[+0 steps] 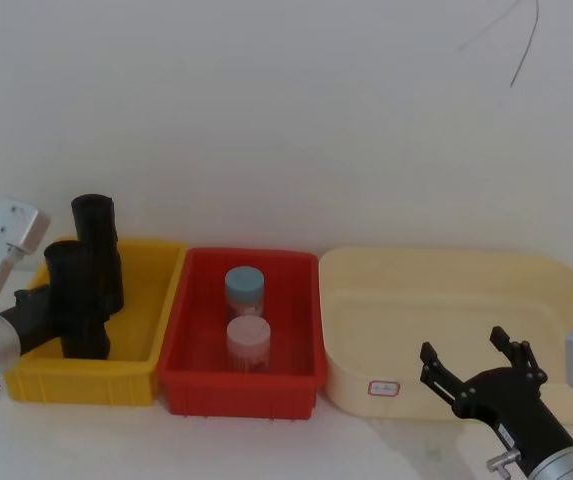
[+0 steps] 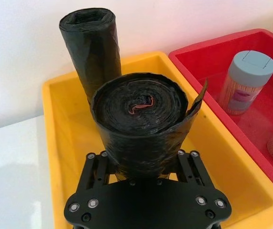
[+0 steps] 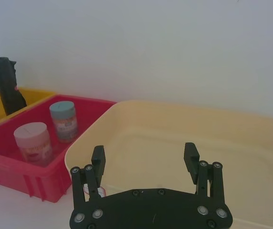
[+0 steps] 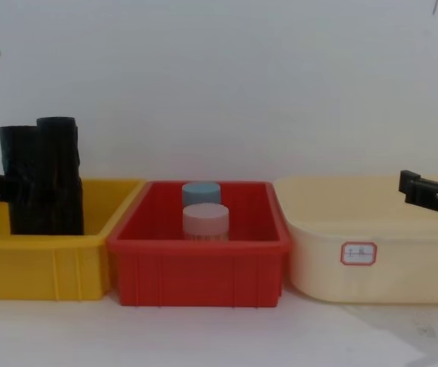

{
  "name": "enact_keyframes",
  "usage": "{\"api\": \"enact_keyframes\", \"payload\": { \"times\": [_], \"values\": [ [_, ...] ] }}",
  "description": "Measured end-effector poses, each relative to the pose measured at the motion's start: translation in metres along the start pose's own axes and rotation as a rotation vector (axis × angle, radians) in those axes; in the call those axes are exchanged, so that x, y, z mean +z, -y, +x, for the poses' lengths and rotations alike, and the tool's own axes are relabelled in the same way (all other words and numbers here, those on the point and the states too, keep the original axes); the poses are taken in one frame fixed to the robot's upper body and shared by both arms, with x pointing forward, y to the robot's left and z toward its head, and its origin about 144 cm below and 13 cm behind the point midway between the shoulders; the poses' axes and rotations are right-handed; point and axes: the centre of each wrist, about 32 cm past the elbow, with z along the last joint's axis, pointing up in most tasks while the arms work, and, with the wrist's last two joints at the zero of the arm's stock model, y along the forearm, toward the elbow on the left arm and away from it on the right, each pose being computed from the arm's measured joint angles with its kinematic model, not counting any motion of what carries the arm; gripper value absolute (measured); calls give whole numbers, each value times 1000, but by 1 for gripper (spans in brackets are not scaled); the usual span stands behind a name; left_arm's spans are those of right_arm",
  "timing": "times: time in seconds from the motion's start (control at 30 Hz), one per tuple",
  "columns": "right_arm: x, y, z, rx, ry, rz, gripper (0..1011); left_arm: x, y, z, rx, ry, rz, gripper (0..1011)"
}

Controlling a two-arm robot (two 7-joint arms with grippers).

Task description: Pick up the garbage bag with the one hand and transfer it to the other hand.

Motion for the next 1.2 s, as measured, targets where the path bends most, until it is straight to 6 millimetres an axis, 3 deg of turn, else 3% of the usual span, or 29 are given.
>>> {"api": "enact_keyframes", "payload": {
  "times": [0.2,0.6,0.9,1.2],
  "values": [
    [0,0,0,0,0,0,1010,1,1,0,-1,1,2,518],
    [2,-7,2,38,3,-8,1010,1,2,0,0,2,3,456],
    [9,-27,0,137,3,-41,1010,1,2,0,-1,3,4,434],
    [24,-60,-13,263,22,-83,1010,2,3,0,0,3,4,434]
  ]
}}
